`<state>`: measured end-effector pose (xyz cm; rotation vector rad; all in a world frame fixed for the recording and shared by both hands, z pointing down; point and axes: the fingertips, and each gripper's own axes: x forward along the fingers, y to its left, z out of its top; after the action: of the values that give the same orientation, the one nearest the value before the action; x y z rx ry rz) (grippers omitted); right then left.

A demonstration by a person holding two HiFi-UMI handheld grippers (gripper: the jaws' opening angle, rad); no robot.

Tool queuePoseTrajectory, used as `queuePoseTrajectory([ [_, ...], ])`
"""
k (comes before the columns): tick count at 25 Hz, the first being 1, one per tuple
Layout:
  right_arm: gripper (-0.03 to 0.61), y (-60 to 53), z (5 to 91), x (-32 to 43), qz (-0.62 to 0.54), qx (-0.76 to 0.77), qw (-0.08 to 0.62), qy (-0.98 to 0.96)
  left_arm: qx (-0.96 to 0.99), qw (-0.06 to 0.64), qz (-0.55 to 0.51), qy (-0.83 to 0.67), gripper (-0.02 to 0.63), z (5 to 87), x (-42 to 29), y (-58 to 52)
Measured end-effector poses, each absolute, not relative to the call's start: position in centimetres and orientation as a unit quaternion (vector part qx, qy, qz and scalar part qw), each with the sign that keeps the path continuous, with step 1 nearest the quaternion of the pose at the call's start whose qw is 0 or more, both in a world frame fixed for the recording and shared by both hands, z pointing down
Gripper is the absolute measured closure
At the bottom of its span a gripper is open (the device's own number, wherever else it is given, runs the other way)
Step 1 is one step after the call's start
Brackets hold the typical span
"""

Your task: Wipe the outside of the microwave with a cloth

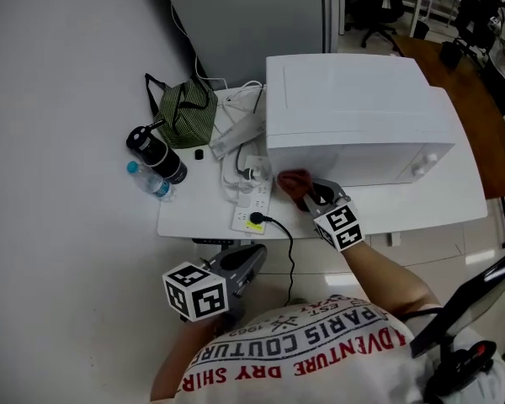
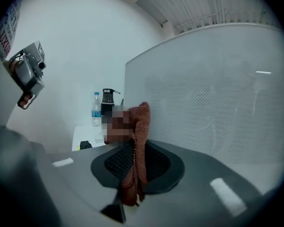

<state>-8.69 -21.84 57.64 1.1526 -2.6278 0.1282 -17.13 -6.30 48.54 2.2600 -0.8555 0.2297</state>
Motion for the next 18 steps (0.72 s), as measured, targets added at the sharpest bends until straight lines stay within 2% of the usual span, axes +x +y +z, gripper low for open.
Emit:
queuePoseTrajectory([
  [18, 0.532, -21.2, 57.1, 15.7, 0.088, 0.56, 0.124, -0.815, 0.909, 0.337, 0.132, -0.205, 0.607, 48.3, -1.3, -7.9],
])
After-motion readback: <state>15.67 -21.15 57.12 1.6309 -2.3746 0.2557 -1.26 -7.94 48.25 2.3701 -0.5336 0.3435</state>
